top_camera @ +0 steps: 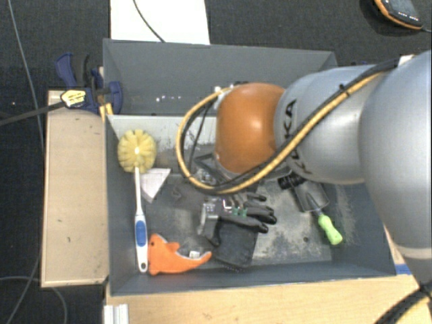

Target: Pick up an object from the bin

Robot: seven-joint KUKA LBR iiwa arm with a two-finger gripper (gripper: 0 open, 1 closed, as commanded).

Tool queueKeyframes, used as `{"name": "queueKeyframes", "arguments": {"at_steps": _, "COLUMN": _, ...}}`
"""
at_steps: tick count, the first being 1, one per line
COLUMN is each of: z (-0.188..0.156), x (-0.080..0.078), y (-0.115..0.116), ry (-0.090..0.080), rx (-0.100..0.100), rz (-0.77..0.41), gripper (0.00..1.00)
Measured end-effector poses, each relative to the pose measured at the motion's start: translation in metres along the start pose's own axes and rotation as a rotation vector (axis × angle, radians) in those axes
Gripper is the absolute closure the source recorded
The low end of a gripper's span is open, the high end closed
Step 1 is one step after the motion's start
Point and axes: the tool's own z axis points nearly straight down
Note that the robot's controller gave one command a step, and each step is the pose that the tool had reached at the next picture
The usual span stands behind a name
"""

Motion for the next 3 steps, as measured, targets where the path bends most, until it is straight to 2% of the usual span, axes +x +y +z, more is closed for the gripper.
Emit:
{"name": "queueKeyframes", "arguments": {"at_steps": 1, "z": 0.0, "x": 0.0, "y": 0.0, "ry": 0.0, "rx": 0.0, "rz": 0.001, "gripper": 0.0}}
{"name": "queueKeyframes", "arguments": {"at_steps": 2, "z": 0.061, "x": 0.005, "y": -0.055, "ry": 0.003, "rx": 0.001, "rz": -0.006, "gripper": 0.0}}
{"name": "queueKeyframes", "arguments": {"at_steps": 3, "z": 0.034, "x": -0.019, "y": -0.061, "ry": -0.008, "rx": -0.002, "rz": -0.007, "gripper": 0.0}}
